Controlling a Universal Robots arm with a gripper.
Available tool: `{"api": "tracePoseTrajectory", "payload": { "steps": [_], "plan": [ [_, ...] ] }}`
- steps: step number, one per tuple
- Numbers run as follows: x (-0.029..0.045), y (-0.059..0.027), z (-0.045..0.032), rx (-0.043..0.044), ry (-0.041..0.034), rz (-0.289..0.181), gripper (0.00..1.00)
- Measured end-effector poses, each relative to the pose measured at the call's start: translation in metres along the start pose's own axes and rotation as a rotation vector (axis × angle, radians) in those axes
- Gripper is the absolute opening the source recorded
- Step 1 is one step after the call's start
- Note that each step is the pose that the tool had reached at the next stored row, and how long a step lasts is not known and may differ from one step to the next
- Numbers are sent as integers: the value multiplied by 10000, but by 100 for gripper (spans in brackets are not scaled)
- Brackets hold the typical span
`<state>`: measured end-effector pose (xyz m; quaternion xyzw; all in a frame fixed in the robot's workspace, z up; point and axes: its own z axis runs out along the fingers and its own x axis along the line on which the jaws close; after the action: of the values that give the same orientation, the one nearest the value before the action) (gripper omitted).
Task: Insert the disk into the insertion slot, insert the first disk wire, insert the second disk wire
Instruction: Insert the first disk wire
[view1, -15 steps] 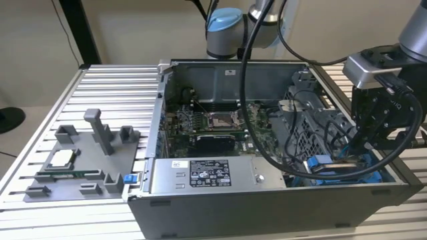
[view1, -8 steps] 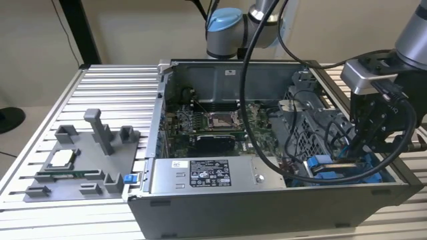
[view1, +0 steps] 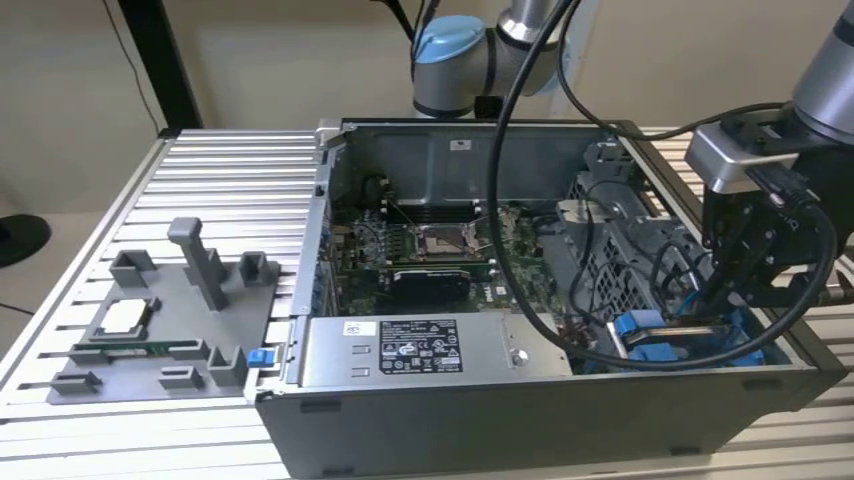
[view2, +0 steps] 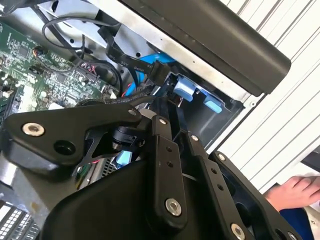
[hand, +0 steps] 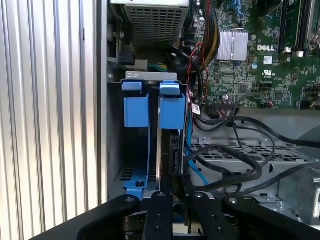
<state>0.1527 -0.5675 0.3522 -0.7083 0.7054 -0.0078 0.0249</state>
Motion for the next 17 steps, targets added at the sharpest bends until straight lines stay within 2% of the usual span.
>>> {"api": "tracePoseTrajectory", "payload": {
  "steps": [11,14,17],
  "plan": [
    [-29,0,23,2,-15,0,0],
    [-27,3,24,3,-37,38,0],
    [-16,6,23,5,-104,100,0]
  ]
}}
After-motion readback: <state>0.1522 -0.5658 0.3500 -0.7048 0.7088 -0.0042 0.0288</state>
